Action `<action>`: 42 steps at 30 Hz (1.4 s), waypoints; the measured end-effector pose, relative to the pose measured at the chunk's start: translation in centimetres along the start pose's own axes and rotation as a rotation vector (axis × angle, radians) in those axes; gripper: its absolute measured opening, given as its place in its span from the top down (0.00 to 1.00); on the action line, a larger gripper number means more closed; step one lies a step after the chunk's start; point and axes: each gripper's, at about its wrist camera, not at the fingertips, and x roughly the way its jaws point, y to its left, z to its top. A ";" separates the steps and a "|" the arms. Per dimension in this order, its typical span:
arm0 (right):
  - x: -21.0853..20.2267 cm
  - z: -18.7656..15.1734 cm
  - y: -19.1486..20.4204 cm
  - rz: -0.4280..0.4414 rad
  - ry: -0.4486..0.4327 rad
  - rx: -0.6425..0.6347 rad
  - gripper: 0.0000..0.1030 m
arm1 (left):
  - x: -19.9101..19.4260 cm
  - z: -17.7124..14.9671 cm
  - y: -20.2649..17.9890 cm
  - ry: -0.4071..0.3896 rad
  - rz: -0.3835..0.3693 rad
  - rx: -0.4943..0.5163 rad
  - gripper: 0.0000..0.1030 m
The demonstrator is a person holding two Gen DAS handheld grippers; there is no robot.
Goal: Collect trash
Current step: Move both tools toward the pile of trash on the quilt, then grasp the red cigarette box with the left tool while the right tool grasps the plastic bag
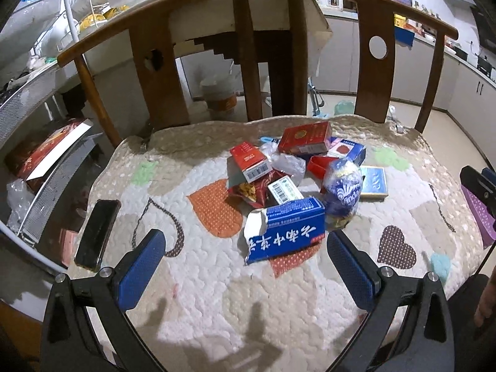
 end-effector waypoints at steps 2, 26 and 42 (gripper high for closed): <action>0.0 -0.5 -0.1 0.001 -0.003 -0.010 0.00 | 0.1 -0.2 0.1 0.014 0.000 -0.011 0.00; -1.6 -2.8 1.2 -0.021 -0.018 -0.045 0.00 | -1.2 -1.6 0.3 0.034 -0.028 -0.025 0.00; -0.6 -3.9 1.2 -0.024 0.038 -0.033 0.00 | 2.0 -2.9 2.4 0.128 -0.078 -0.066 0.00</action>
